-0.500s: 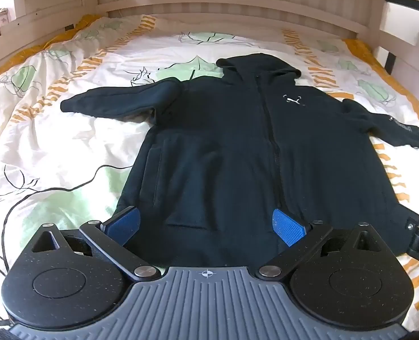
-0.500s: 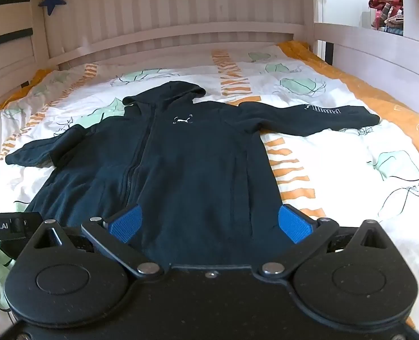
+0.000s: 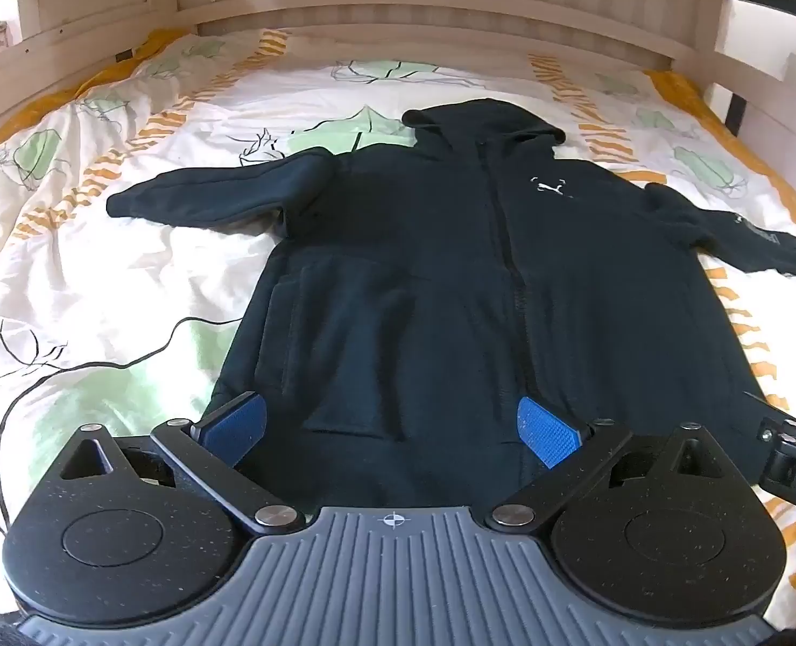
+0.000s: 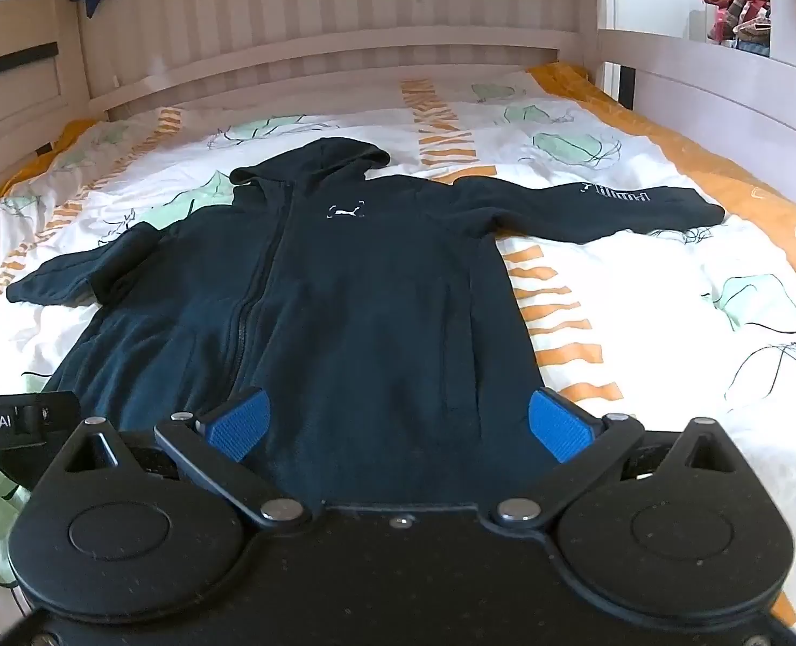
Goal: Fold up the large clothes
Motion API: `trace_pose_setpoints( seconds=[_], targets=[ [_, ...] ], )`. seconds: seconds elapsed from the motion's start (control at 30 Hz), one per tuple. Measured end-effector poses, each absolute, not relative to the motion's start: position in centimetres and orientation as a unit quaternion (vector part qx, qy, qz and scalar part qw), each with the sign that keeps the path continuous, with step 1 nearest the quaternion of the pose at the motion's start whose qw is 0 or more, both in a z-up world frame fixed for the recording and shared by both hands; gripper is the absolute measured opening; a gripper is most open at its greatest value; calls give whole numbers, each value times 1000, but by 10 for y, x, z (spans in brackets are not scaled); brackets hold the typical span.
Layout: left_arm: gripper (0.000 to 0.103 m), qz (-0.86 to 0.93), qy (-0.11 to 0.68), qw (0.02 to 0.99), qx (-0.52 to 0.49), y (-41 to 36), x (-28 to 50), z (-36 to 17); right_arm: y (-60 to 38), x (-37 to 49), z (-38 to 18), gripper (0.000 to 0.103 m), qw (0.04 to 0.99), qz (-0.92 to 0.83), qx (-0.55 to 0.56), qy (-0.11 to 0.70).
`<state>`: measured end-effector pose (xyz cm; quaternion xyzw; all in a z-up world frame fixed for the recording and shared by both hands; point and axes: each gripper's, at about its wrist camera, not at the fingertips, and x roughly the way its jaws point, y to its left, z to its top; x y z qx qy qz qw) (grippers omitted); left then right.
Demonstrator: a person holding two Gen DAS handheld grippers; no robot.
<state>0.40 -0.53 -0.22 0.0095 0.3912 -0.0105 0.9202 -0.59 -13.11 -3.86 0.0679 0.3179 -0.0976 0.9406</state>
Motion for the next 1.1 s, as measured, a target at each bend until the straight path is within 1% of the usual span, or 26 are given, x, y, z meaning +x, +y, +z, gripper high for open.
trace_pose_setpoints(
  seconds=[1.1],
  targets=[
    [101,-14,402,916,6,-13,11,-8,-139,1,-47,102,934,-91,90,334]
  ],
)
